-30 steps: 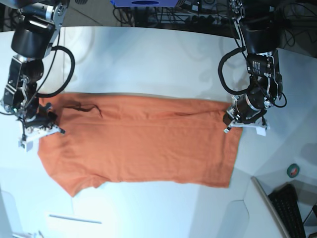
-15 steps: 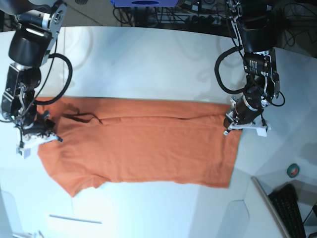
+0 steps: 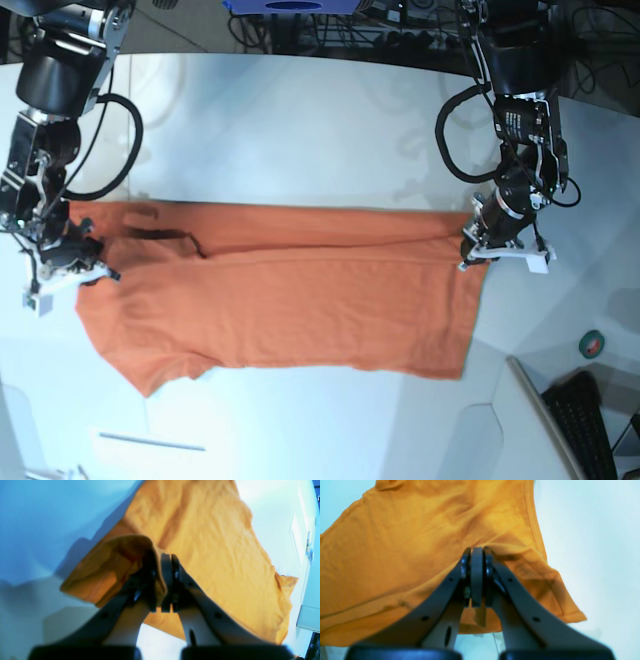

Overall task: Layout the t-shirt on the table in an organized manner, then fold the t-shirt properly
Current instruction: 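Lower both grippers and pinch the shirt's collar-side edge, then pull the held edge with both grippers to straighten the shirt, then hold the edge with the right gripper and adjust the left gripper's grip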

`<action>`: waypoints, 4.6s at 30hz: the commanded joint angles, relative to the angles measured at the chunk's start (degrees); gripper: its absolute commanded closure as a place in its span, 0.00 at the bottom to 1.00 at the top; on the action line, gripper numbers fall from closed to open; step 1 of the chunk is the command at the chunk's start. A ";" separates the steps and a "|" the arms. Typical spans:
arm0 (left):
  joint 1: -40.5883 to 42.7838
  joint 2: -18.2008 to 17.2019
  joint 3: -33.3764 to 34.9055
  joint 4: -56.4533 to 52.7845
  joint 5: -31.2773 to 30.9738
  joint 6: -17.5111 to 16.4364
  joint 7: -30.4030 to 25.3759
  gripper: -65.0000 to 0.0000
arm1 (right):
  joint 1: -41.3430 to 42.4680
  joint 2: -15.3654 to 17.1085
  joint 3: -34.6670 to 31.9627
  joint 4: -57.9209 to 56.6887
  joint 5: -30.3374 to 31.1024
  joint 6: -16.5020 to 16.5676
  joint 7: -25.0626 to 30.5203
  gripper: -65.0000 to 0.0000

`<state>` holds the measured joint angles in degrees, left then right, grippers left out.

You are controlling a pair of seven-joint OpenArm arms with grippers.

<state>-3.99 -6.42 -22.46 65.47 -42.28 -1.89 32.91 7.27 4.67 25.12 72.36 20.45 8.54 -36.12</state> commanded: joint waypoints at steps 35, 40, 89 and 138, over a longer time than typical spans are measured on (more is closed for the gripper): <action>-5.02 -0.49 -0.09 -0.64 -0.49 -0.53 -1.04 0.43 | 4.12 0.56 0.41 -5.06 0.52 0.12 1.09 0.43; -6.08 -0.05 -0.09 0.42 -0.57 -0.79 -1.04 0.25 | 1.04 0.21 0.24 2.06 0.78 0.30 1.00 0.43; -1.07 -2.24 2.46 -5.47 7.34 -11.08 -1.04 1.00 | -1.42 -3.30 -12.60 -5.76 0.43 7.86 1.35 1.00; 7.81 -4.27 5.71 8.42 7.43 -7.91 -0.69 1.00 | -1.33 1.71 -12.86 -15.52 0.43 7.77 6.18 1.00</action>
<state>4.29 -10.17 -16.67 72.88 -34.50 -9.23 33.15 5.67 5.78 12.14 56.62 22.35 17.58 -28.60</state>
